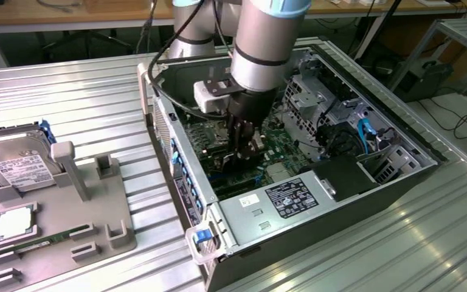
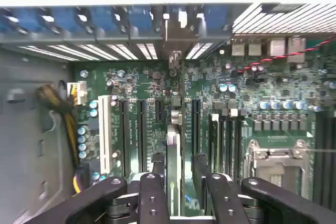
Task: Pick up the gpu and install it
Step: 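Press down on the gpu until it lock into place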
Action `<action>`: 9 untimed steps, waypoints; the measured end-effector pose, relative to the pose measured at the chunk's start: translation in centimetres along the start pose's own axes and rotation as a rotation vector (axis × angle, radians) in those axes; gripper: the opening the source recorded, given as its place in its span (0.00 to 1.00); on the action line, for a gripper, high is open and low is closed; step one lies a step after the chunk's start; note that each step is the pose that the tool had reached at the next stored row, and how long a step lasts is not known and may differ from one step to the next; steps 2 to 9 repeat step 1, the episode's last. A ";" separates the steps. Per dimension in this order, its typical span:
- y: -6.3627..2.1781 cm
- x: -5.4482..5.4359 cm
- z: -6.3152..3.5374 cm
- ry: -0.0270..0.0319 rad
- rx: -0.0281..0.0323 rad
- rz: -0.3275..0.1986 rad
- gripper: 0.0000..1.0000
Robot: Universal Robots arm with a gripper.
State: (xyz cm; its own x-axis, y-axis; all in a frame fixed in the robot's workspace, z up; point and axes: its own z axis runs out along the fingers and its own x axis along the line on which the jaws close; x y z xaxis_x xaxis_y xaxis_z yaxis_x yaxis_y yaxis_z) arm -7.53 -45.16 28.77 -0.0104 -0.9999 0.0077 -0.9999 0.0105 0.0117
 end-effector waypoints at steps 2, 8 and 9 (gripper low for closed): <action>0.00 0.0 -0.03 0.0001 0.0001 0.000 0.11; 0.00 0.0 -0.03 0.0001 0.0001 0.000 0.11; 0.00 0.0 -0.03 0.0001 0.0001 0.000 0.11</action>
